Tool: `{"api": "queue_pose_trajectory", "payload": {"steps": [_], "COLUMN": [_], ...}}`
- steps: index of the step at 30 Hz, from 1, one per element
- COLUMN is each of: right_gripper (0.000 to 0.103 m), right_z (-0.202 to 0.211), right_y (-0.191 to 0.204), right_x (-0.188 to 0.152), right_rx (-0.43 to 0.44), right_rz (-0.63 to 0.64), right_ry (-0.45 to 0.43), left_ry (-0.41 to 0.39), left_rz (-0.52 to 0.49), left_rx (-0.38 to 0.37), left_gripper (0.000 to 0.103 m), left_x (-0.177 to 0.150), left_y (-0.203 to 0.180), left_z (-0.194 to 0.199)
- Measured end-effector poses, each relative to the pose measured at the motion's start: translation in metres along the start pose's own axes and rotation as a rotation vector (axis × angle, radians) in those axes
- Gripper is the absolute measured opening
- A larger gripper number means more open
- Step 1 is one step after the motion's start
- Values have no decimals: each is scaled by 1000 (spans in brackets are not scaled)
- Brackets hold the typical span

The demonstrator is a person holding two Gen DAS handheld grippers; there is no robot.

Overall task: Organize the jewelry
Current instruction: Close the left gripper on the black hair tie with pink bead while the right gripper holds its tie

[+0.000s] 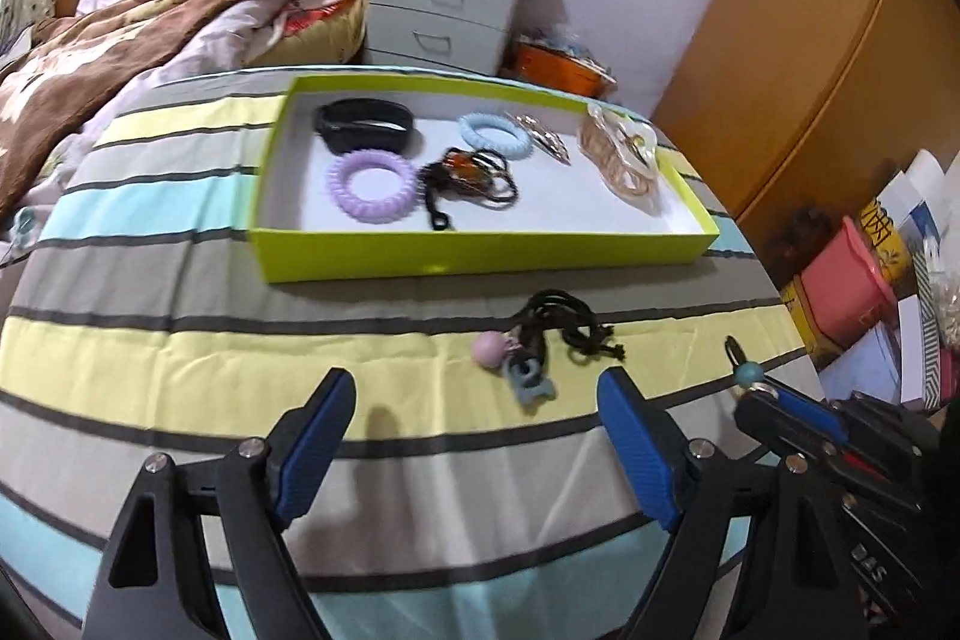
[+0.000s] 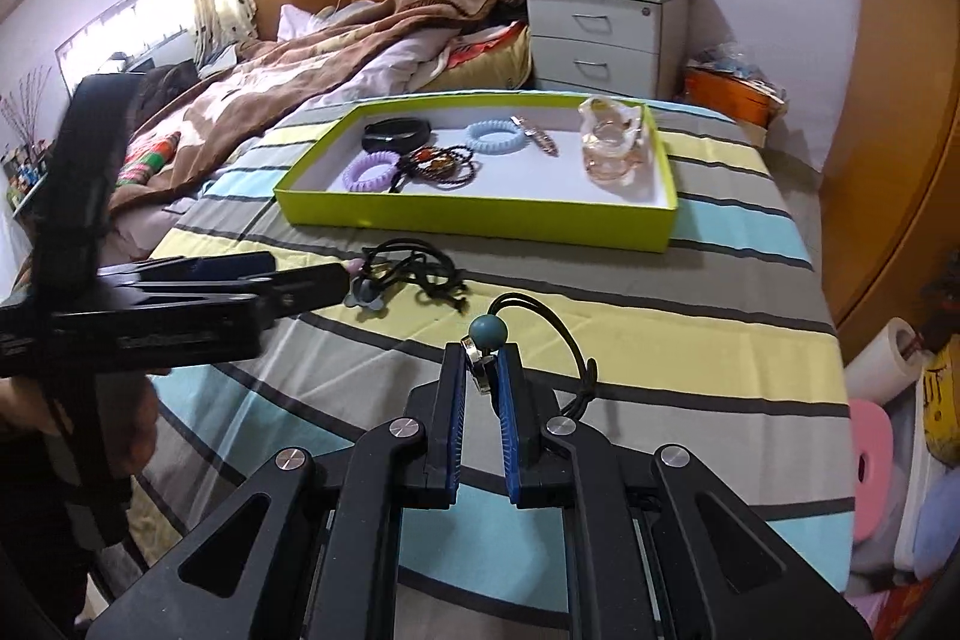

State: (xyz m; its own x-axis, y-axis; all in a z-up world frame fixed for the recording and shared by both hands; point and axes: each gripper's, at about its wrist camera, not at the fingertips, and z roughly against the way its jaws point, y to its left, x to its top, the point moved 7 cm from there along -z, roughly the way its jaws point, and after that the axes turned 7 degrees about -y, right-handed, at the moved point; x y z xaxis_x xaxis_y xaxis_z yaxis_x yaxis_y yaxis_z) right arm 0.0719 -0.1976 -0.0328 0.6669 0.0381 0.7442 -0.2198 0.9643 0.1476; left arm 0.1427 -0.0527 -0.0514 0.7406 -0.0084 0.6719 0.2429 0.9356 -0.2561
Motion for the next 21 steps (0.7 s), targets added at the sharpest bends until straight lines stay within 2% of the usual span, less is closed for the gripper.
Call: {"api": "queue_pose_trajectory", "payload": {"steps": [9,12,17,21], "right_gripper": [11,11,11,11], "right_z": [5,5,2,2], "right_y": [-7,-8,-8,-8], "right_x": [-2,-2,-3,-4], "right_rx": [2,-1,5,11], "right_rz": [-27,-24,-34,-35], "right_ry": [-13,-14,-10,-8], "left_ry": [12,22,11,11], "left_rz": [-31,-45,-62,-107], "left_rx": [30,38,46,62], "left_gripper": [83,75,68,67], "left_x": [3,1,5,5], "left_y": [-7,-8,-10,-16], "left_z": [-19,-23,-27,-31]}}
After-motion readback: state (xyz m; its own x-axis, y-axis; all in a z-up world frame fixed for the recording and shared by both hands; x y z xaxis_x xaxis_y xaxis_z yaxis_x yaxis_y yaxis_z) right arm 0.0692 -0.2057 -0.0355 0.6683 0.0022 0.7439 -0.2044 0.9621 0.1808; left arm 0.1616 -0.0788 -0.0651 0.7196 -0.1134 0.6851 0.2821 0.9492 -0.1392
